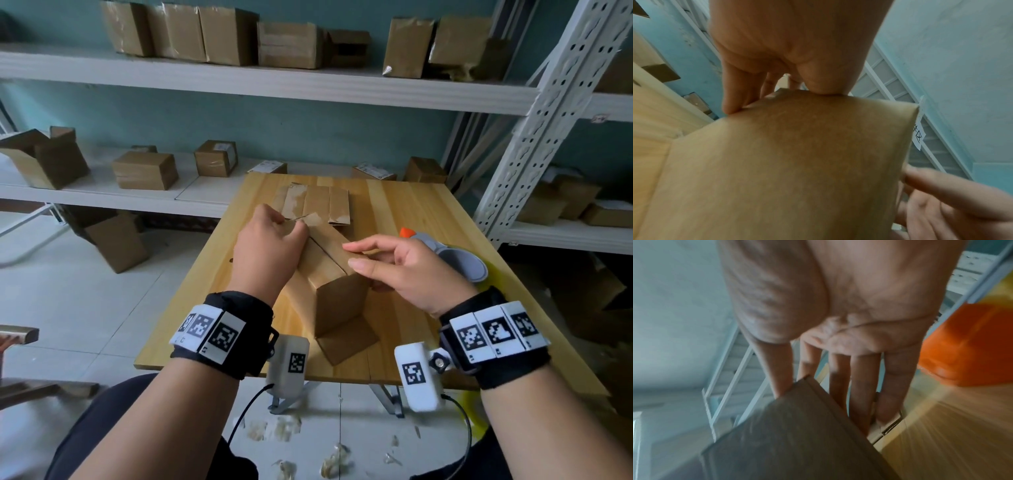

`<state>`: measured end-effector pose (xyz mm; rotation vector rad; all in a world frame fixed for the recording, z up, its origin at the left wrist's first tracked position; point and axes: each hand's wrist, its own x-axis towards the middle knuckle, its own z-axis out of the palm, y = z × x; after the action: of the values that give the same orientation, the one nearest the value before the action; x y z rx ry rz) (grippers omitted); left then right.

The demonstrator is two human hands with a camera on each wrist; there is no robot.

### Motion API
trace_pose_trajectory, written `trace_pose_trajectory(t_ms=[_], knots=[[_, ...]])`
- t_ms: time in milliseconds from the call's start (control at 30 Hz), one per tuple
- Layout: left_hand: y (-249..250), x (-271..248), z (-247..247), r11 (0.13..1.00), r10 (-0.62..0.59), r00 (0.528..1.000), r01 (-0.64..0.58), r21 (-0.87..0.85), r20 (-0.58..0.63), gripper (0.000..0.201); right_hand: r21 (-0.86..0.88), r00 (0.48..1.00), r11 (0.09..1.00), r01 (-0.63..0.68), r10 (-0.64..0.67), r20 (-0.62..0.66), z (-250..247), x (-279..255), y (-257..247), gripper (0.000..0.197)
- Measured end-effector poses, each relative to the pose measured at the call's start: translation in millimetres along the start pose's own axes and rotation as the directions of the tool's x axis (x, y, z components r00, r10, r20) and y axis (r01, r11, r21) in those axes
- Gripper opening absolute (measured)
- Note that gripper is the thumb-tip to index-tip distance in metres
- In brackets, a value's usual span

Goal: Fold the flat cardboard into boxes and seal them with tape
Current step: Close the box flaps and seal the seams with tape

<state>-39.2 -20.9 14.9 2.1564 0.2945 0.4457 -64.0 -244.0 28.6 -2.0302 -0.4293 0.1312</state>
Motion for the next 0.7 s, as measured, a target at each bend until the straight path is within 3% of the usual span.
trace_pose_trajectory(t_ms=[100,200,367,533,700], knots=[[0,-1,-3,0.996,-0.013,0.997,0.020,-0.088,0.082,0.034,-0.059,0.988,0.998,0.002,-0.011,-0.154,12,0,0,0.031],[-1,-5,-5,0.997,0.016,0.982,-0.002,-0.072,0.187,0.045,-0.102,0.963,0.993,-0.067,0.037,-0.266,27,-1,-6,0.034],[-5,-4,-26,0.998,0.058,0.902,-0.054,-0.020,0.427,0.074,-0.141,0.941,0.977,-0.160,0.108,-0.319,38,5,-9,0.041],[-5,0,-29,0.994,0.038,0.920,0.006,-0.110,0.390,0.067,-0.219,0.970,0.972,-0.081,0.027,-0.243,38,6,-12,0.052],[-6,7,-23,0.988,0.036,0.953,0.010,-0.151,0.302,0.049,-0.112,0.998,0.992,-0.058,0.057,-0.006,20,-3,-7,0.082]])
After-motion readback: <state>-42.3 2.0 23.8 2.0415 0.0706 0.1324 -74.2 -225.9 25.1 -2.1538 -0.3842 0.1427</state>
